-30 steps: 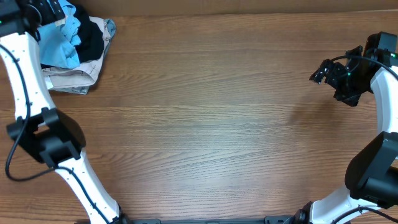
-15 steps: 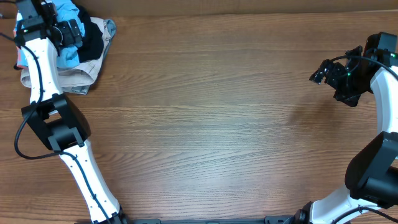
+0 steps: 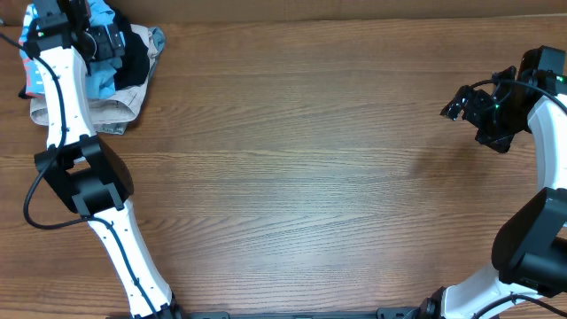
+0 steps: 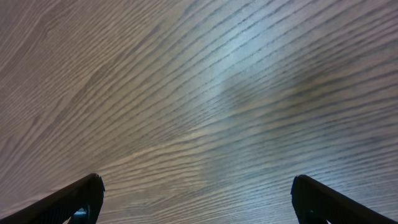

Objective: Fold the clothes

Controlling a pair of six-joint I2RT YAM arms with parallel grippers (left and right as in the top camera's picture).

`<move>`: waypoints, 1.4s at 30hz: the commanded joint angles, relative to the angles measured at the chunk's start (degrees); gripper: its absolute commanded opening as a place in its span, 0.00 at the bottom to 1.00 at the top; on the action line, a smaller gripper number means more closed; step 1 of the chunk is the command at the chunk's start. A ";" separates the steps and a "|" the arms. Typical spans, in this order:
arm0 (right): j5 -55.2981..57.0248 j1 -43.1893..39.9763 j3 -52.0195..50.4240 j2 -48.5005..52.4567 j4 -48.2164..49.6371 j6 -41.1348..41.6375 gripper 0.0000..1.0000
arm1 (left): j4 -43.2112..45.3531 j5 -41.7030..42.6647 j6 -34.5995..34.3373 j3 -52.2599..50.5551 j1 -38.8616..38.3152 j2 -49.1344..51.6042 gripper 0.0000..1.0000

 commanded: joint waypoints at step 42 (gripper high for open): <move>-6.88 6.91 11.89 -33.97 -9.05 -10.29 1.00 | -19.50 4.02 -2.49 1.31 -1.95 -27.21 1.00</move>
